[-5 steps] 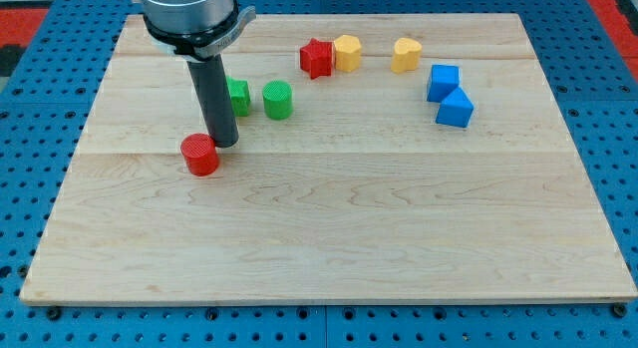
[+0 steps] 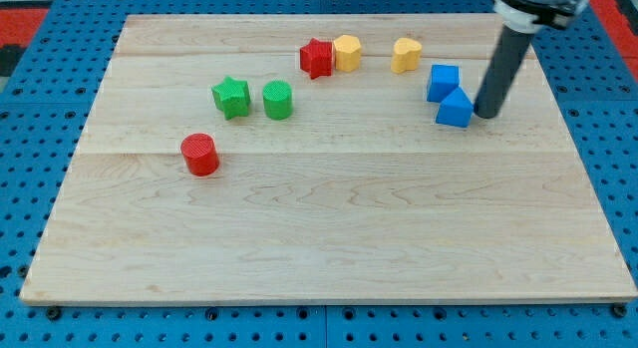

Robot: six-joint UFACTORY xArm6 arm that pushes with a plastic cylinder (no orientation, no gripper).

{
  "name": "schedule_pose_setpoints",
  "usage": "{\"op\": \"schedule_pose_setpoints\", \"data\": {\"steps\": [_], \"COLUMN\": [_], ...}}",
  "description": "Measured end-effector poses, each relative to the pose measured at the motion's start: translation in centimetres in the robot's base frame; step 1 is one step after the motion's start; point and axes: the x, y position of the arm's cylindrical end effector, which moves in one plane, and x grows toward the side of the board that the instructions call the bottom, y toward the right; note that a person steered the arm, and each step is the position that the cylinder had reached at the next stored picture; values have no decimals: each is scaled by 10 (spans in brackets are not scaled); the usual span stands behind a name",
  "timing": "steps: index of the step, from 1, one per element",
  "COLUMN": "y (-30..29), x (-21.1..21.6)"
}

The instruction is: Push the blue triangle towards the green circle

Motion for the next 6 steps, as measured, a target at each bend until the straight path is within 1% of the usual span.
{"op": "schedule_pose_setpoints", "data": {"steps": [1, 2, 6], "y": [-45, -51, -51], "x": [-5, 4, 6]}}
